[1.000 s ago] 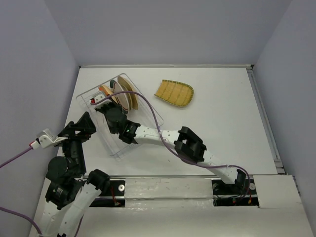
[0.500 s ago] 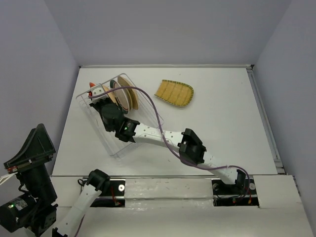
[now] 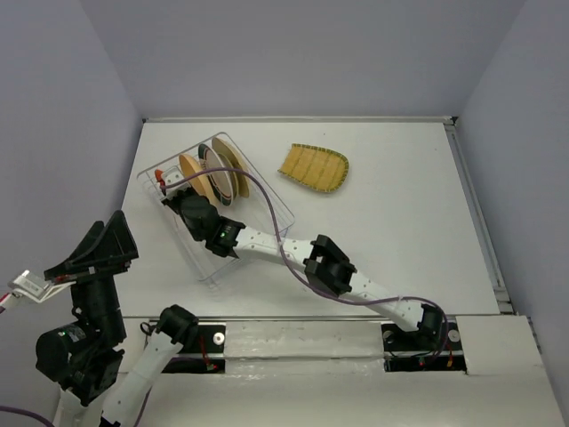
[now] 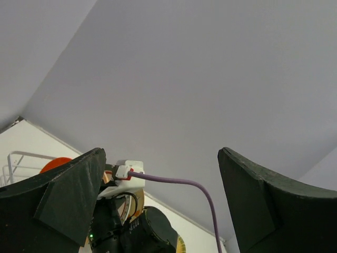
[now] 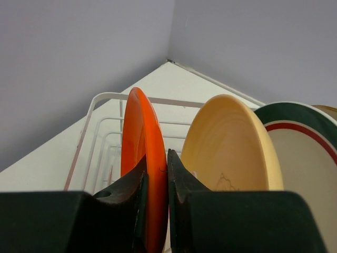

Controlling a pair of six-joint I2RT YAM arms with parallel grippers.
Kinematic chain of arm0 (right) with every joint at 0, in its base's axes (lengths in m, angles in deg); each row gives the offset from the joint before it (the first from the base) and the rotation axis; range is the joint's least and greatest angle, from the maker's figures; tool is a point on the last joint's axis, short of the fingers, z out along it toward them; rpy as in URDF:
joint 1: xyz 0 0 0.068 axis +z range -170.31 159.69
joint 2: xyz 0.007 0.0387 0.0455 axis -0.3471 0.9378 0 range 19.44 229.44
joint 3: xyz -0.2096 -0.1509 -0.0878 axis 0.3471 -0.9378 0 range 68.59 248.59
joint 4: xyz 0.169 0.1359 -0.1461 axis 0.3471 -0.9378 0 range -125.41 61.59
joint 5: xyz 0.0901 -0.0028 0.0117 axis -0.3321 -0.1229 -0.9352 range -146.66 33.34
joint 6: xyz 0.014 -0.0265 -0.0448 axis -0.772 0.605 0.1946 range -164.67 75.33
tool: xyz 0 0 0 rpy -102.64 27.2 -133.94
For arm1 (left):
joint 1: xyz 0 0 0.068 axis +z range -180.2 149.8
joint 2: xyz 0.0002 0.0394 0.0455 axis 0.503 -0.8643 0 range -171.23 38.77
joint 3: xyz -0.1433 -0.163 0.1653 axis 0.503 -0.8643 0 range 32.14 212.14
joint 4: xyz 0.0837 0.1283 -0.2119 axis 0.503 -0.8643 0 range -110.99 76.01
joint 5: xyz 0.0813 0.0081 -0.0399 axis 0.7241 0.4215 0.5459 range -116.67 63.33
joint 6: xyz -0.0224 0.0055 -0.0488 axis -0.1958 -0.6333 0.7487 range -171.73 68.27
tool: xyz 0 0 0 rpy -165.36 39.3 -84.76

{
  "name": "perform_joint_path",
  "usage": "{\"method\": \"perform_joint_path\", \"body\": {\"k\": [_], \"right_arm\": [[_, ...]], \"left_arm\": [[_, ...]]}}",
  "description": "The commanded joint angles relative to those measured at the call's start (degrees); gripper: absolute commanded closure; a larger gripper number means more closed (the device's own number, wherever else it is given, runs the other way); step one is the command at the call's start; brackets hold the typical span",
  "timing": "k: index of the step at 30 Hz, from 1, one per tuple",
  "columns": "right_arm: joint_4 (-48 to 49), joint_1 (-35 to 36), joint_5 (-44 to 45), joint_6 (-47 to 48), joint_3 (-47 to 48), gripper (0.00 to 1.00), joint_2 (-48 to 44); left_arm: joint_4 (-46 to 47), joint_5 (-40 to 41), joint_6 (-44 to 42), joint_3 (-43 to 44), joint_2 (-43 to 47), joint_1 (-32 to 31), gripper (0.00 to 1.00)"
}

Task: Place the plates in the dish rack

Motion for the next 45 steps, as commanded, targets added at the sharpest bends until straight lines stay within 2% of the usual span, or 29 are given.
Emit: {"method": "perform_joint_path", "body": {"k": [1,13,24,43,45], "right_arm": [[3.5,-1.8,-0.7,3.9,5.5,0.93,0.7],[9.2,-1.8,1.8,13.5,4.3,0.93,0.1],[9.7,-1.8,2.1,16.1,4.0,0.93,0.8],[5.1,-1.8,1.8,9.4,-0.2,0.93,2.6],[5.4,-1.8,2.1,9.5,-1.0,0.87,2.4]], "left_arm": [[3.2,0.9,-1.5,-3.0,4.3,-0.7,0.01],[5.9,2.0,-1.9,-7.3,5.5,-0.8,0.01],[6.3,2.7,-2.4,-7.9,6.2,-0.8,0.01],[6.6,3.8,-3.0,-8.6,6.9,-1.5,0.01],[6.6,3.8,-3.0,-8.6,7.0,-1.6,0.01]]}}
